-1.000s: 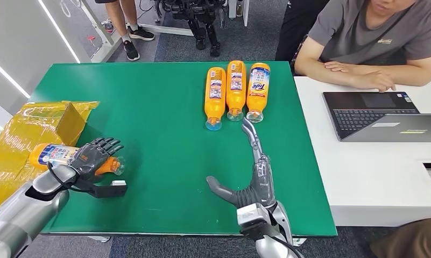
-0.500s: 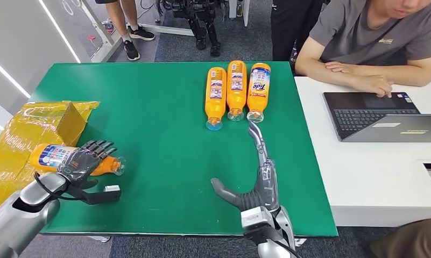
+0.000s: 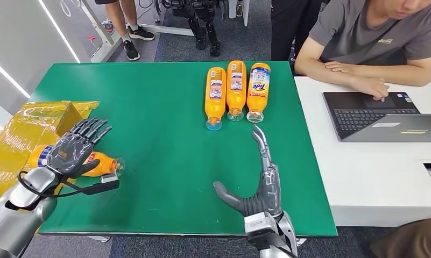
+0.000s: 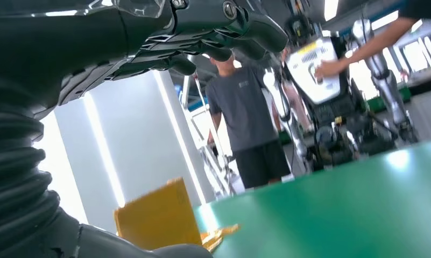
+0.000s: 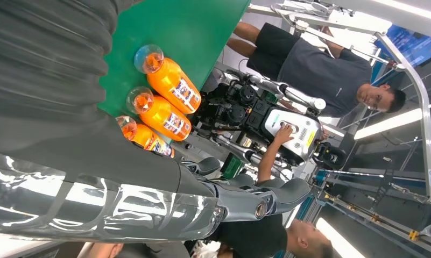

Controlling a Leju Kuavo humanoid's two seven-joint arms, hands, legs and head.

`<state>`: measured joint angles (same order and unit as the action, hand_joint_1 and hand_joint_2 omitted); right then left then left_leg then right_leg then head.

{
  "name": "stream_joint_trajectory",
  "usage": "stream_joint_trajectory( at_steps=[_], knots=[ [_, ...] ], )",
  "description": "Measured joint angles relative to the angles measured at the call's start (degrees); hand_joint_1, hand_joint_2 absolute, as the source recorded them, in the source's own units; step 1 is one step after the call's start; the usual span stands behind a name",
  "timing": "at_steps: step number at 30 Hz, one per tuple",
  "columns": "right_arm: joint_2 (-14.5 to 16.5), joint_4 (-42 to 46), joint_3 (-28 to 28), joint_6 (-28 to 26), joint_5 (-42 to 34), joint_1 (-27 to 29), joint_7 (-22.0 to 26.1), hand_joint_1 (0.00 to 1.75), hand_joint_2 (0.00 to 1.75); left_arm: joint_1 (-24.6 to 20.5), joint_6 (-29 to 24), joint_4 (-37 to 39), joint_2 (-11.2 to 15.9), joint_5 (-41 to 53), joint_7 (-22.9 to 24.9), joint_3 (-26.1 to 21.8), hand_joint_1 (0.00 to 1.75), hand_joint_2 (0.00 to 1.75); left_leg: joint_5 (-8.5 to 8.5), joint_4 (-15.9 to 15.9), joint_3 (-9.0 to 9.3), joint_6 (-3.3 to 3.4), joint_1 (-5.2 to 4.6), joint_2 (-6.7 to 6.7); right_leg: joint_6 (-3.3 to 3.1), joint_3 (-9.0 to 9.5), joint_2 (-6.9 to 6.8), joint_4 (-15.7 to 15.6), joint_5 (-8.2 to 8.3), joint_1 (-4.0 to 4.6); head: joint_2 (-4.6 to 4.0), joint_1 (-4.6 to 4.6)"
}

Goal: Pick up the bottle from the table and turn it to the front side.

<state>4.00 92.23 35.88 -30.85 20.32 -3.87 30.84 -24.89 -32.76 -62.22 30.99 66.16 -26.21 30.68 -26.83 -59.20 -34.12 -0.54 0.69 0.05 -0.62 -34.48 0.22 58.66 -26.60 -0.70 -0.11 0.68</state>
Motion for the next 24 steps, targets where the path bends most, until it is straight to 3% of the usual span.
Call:
stream_joint_trajectory(
  at_steps=[7, 14, 16, 18, 20, 24],
  knots=[
    [0.0, 0.2, 0.0, 1.2, -0.1, 0.3, -0.1, 0.00, 1.75, 2.0, -6.5, -4.9, -2.2, -6.2, -5.0, -6.4, 0.00, 1.75, 0.00, 0.0, 0.00, 0.00, 0.00, -0.01, 0.00, 0.00, -0.02, 0.0, 0.00, 0.00, 0.00, -0.01],
    [0.0, 0.2, 0.0, 1.2, -0.9, 0.5, 0.0, 0.00, 1.75, 2.3, -7.0, -9.2, -5.9, -11.2, -8.6, -11.9, 0.00, 1.75, 0.00, 0.0, 0.01, 0.00, -0.01, -0.01, 0.00, 0.00, -0.01, 0.0, 0.00, 0.00, 0.00, 0.00],
    [0.0, 0.2, 0.0, 1.2, -1.4, 0.5, 0.1, 0.00, 1.75, 2.4, -6.3, -9.9, -7.0, -16.6, -10.6, -12.5, 0.00, 1.75, 0.00, 0.0, 0.01, 0.00, -0.01, -0.02, 0.00, -0.01, -0.02, 0.0, 0.00, 0.00, 0.00, 0.00],
    [0.0, 0.1, 0.0, 1.2, -1.8, 0.5, 0.3, 0.00, 1.75, 2.3, -2.9, -10.7, -8.8, -27.0, -11.9, -12.8, 0.00, 1.75, 0.00, 0.0, 0.01, 0.00, -0.02, -0.07, 0.00, 0.00, -0.07, 0.0, 0.00, 0.00, 0.00, 0.00],
    [0.0, -0.1, 0.0, 1.1, -2.1, 0.5, 0.4, 0.00, 1.75, 2.1, 3.7, -11.1, -11.8, -39.7, -11.5, -12.7, 0.00, 1.75, 0.00, 0.0, 0.00, 0.01, -0.03, -0.13, 0.01, 0.03, -0.14, 0.0, 0.00, 0.00, 0.00, 0.00],
    [0.0, -0.9, 0.0, 0.2, -2.5, 0.5, 1.1, 0.00, 1.75, 3.3, 14.2, -11.6, -20.1, -63.5, -11.7, -12.0, 0.00, 1.75, -0.01, 0.0, -0.01, 0.03, -0.07, -0.14, 0.02, 0.09, -0.15, -0.1, 0.01, -0.03, 0.00, -0.01]
  ],
)
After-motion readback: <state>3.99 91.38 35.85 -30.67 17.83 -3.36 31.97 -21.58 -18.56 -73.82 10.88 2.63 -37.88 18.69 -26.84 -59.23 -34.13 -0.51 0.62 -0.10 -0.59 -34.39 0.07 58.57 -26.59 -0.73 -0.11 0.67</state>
